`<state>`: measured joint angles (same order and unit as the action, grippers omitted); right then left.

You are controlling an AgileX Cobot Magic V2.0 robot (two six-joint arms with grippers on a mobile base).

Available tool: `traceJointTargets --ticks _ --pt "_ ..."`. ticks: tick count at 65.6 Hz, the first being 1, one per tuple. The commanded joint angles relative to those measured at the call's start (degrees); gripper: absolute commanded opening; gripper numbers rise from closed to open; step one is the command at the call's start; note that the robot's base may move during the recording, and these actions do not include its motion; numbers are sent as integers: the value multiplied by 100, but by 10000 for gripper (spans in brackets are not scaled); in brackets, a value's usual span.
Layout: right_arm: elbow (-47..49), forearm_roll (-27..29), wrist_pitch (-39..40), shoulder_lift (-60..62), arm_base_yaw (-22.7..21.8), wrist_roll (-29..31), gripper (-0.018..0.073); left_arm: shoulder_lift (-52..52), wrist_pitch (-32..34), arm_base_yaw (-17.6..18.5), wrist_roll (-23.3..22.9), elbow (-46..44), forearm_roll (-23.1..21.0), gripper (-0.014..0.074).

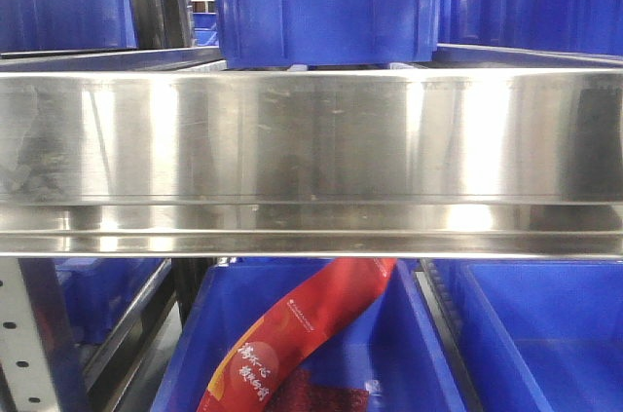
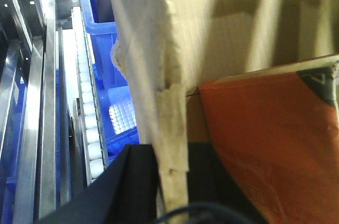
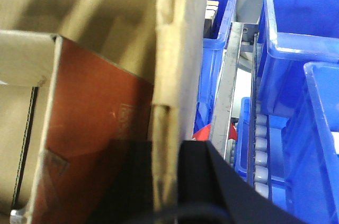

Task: Stack two boxes on right shelf middle
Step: 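Align the base in front of the shelf's middle level, then raise and push the held box onto the middle shelf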

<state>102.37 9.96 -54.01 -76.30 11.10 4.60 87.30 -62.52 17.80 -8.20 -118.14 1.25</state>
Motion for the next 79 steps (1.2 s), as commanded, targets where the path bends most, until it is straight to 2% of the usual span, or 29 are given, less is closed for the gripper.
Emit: traceJointTargets --ticks 1,16,24,31,52,57,61,66,69,73,74,76,79 --pt "87 -317 308 98 -68 35 -153 -62 315 -48 82 -76 450 -111" --pt "87 -303 130 73 -68 35 -153 -18 73 -48 82 -76 479 -111" --pt "87 -183 -94 -157 -68 -19 -153 186 -242 -48 82 -65 857 -111" --pt "87 -163 -367 -492 -68 -19 -153 456 -414 -48 82 -65 1006 -111" --pt "87 -120 -814 -1428 -68 -19 -139 1178 -729 -48 97 -65 1007 -98" --pt "87 -120 -841 -1473 -68 -19 -61 1230 -745 -48 97 -65 1007 -9" --pt "87 -120 -841 -1473 -68 -19 72 1230 -745 -48 97 -65 1007 108" --pt "87 -120 -841 -1473 -68 -19 269 1230 -745 -48 97 -65 1007 306" --pt "87 -120 -841 -1473 -68 -19 388 1230 -745 -48 97 -65 1007 461" --pt "87 -120 -831 -1473 -68 -19 510 1230 -745 -48 97 -65 1007 605" --pt "100 -120 -821 -1473 -68 -19 542 1230 -745 -48 97 -65 1007 627" --pt "98 -120 -811 -1473 -68 -19 571 1230 -745 -48 97 -65 1007 602" --pt "98 -120 -767 -1435 -68 -19 570 1206 -745 -48 97 -65 1007 564"
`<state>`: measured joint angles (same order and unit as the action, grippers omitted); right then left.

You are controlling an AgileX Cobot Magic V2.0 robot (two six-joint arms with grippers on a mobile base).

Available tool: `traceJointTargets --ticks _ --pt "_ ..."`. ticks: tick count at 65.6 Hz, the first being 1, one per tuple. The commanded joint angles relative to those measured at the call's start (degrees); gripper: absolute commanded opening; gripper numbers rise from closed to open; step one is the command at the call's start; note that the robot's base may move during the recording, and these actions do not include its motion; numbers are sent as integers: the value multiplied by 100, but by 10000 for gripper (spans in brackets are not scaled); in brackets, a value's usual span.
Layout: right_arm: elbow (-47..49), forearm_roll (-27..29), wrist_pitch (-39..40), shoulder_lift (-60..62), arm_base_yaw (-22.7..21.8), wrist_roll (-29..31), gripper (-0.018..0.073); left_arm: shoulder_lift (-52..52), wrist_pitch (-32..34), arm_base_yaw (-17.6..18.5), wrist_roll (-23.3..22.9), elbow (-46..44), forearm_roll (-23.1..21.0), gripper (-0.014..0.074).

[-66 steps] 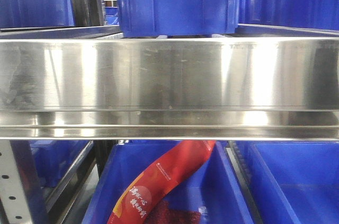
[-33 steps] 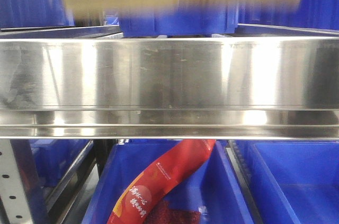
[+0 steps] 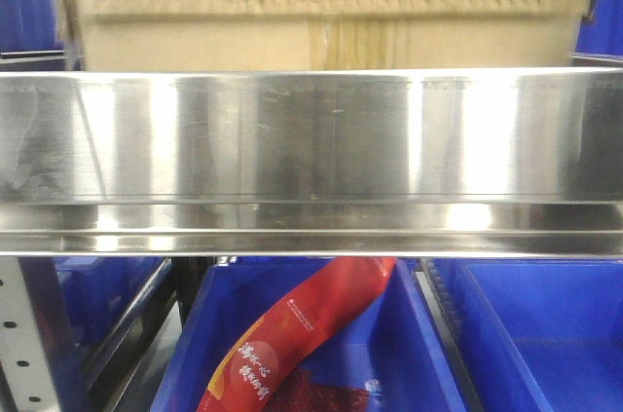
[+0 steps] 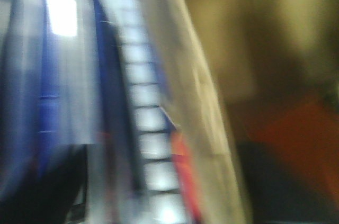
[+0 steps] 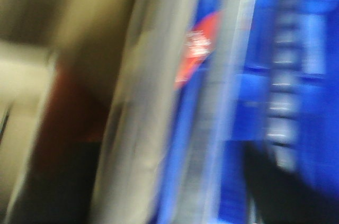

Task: Stack two boxes on right shelf middle
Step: 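Raise and push the held box onto the middle shelf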

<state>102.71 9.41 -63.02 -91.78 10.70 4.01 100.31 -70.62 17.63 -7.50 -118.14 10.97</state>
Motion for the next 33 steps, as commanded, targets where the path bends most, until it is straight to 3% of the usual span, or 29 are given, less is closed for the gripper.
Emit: traceJointTargets --ticks 1,10,18,33 --pt "64 -65 133 125 -28 40 568 -94 66 -31 27 -65 35 552" --pt "64 -65 186 320 -28 40 516 -246 66 -31 27 -65 -14 460" --pt "64 -65 146 574 -28 40 393 -466 66 -31 27 -65 -86 380" --pt "-290 -65 100 1201 -28 90 -86 -1001 66 -31 27 332 -278 57"
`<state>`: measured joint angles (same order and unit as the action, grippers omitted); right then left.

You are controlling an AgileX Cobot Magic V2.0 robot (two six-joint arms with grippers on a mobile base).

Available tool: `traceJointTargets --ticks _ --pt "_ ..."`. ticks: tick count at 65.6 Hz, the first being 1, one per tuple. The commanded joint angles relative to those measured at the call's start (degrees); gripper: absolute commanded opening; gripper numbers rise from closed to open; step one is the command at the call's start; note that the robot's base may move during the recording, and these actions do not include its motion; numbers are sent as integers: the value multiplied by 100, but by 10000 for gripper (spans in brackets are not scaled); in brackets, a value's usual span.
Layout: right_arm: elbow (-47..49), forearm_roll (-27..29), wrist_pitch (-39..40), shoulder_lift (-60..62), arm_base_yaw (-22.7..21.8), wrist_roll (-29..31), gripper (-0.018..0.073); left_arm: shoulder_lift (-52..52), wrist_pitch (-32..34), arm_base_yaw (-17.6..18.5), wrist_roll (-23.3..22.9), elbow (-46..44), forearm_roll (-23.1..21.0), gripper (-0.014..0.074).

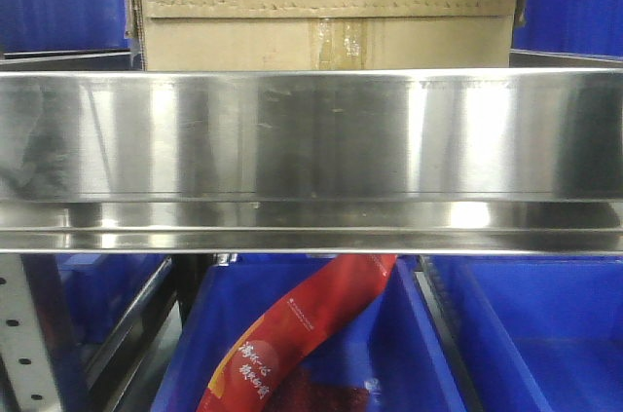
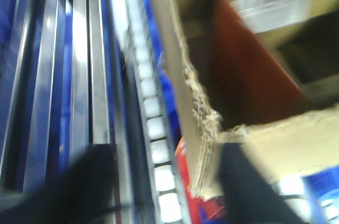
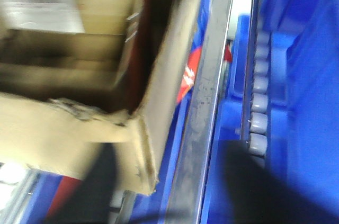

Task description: Stack two boxes on right shelf middle

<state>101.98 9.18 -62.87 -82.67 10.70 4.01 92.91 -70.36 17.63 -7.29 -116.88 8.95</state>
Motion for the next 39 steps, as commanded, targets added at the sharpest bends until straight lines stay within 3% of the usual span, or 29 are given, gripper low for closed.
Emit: traceJointTargets --ticks 1,3,8,14,39 --pt "-287 -42 138 345 -28 106 -115 -308 40 -31 16 313 -76 36" --pt "-439 -42 269 463 -28 130 -169 -403 40 -31 16 472 -76 -15" --pt "-959 -42 547 824 -28 142 -153 -708 40 -31 16 1018 -54 -114" --pt "-1625 -42 908 1215 -28 142 -153 -1171 491 -31 16 1847 -54 -111" --pt "-5365 -42 3281 3380 -28 420 -153 -3893 3435 -31 16 5753 -90 -111"
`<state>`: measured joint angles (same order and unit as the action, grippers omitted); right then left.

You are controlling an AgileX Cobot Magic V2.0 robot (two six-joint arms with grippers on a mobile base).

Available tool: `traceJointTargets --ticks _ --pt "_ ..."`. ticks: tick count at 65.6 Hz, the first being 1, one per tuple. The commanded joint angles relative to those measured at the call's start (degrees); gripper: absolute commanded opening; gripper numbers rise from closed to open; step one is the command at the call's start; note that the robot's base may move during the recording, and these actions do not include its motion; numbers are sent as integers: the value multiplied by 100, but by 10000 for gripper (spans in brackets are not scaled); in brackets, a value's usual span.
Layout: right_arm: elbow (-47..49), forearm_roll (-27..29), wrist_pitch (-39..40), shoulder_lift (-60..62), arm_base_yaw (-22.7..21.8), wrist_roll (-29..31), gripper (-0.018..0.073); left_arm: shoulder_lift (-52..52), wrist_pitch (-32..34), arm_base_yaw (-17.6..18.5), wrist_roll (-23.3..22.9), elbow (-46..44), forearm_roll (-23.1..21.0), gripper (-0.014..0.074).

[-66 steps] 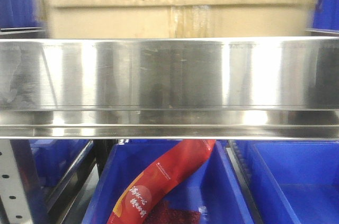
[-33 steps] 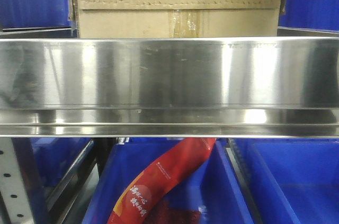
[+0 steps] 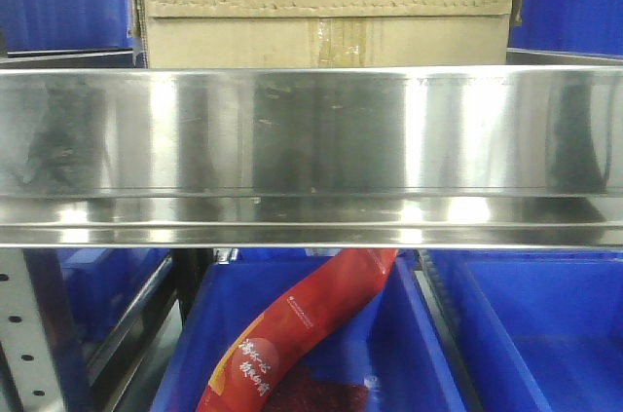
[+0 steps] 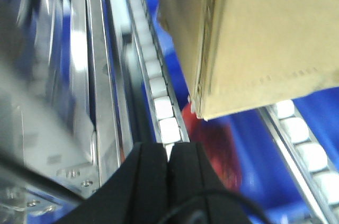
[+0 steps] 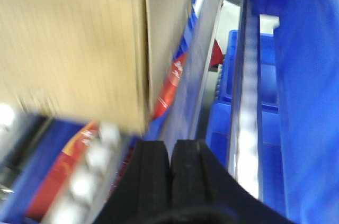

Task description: Stack two boxes on right shelf middle

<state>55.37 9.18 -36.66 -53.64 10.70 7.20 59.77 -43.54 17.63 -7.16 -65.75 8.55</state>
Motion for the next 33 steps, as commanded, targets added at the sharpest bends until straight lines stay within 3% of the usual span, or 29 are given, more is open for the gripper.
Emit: traceJointTargets --ticks 1,15,33 --pt "-831 -42 740 562 -28 112 -153 -686 867 -31 4 767 -60 -111" --pt "-2287 -42 1672 1876 -28 125 -153 -2196 1973 -31 4 2432 -60 -111" --pt "-2594 -42 1737 3232 -28 125 -153 -3596 2448 -31 4 3368 -199 -111"
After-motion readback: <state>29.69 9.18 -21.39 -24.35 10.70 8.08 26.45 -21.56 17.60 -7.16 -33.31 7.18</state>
